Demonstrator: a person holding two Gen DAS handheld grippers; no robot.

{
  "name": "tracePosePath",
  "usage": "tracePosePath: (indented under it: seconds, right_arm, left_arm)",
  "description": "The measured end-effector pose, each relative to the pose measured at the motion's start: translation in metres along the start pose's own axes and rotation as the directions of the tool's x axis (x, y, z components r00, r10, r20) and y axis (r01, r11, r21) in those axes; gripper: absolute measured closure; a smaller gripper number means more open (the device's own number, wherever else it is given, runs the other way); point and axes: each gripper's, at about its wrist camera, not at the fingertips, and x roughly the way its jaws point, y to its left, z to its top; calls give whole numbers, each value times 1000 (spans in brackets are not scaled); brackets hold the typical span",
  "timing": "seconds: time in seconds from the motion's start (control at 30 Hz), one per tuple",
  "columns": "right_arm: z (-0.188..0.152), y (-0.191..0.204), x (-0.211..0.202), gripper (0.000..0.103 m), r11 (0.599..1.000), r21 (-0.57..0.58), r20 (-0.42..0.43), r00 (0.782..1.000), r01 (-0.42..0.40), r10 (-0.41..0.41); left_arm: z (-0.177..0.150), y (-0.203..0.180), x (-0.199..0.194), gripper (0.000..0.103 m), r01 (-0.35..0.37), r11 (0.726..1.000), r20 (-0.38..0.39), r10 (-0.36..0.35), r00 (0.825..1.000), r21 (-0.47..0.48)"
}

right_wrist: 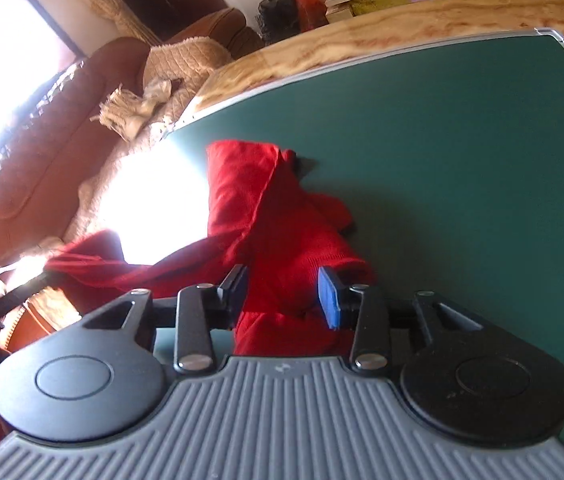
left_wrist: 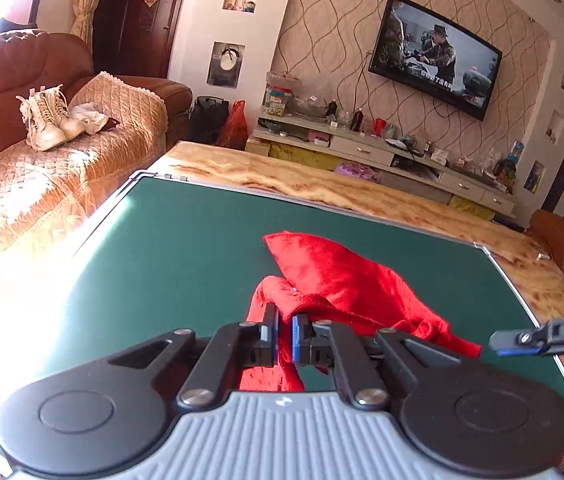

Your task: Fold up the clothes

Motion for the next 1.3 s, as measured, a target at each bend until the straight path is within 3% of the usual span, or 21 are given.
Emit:
tracePosePath:
  seconds: [0.1, 0.2, 0.3, 0.4, 0.47, 0.57, 0.63, 0.7, 0.77, 0.87, 0.97, 1.0, 1.07, 1.1, 1.17, 1.3]
  right_arm:
    - [-23, 20, 13, 52, 994, -65, -32, 995, 88, -90]
    - [-46, 31, 16, 49, 993, -88, -72, 994, 72, -79]
    - [-63, 44, 20, 46, 981, -165, -95, 989, 100, -117]
    - [-76, 60, 26, 47, 928, -318, -78, 970, 194, -230]
    - [-73, 60, 23, 93, 912, -342, -49, 965, 225, -257]
    - [-54, 52, 9, 93, 903, -347, -5, 963, 251, -270]
    - [-34, 48, -19, 93, 910, -346, 30, 972, 227, -231]
    - [-12, 47, -64, 93, 929, -350, 41, 993, 118, -111]
    - [4, 51, -110, 93, 917, -394, 94, 995, 69, -34]
    - [27, 51, -139, 93, 897, -441, 114, 993, 22, 32]
    - [55, 34, -106, 88, 893, -446, 79, 996, 62, -30]
    - [67, 22, -78, 85, 899, -418, 74, 991, 133, -112]
    - [80, 0, -19, 73, 877, -367, 49, 948, 309, -313]
    - [77, -2, -17, 73, 878, -367, 48, 949, 306, -310]
    - [70, -7, -13, 73, 880, -369, 45, 952, 299, -304]
    - [56, -16, -7, 65, 884, -371, 40, 956, 286, -292]
  left_arm:
    - [10, 14, -13, 96, -32, 999, 45, 33, 998, -30]
    - [23, 29, -16, 96, -65, 996, 77, 69, 995, -54]
    - [35, 44, -19, 96, -98, 992, 108, 106, 988, -79]
    - [43, 57, -22, 96, -130, 986, 122, 142, 982, -99]
    - [46, 65, -23, 96, -152, 982, 125, 165, 978, -110]
    - [51, 76, -25, 96, -184, 975, 128, 200, 971, -127]
    - [54, 84, -27, 96, -205, 969, 130, 223, 966, -138]
    - [55, 83, -35, 96, -193, 971, 128, 211, 969, -142]
    - [57, 82, -42, 96, -189, 972, 125, 206, 971, -140]
    - [58, 80, -36, 96, -245, 964, 107, 255, 961, -102]
    - [56, 81, 3, 95, -315, 948, 68, 317, 946, -44]
    - [54, 83, 24, 93, -357, 934, 32, 358, 933, -24]
    - [49, 86, 66, 84, -439, 898, -59, 438, 897, -3]
    - [46, 88, 80, 82, -458, 889, -98, 455, 885, -14]
    - [33, 82, 89, 80, -421, 906, -112, 416, 903, -30]
    - [5, 47, 93, 58, -244, 967, -84, 250, 965, 76]
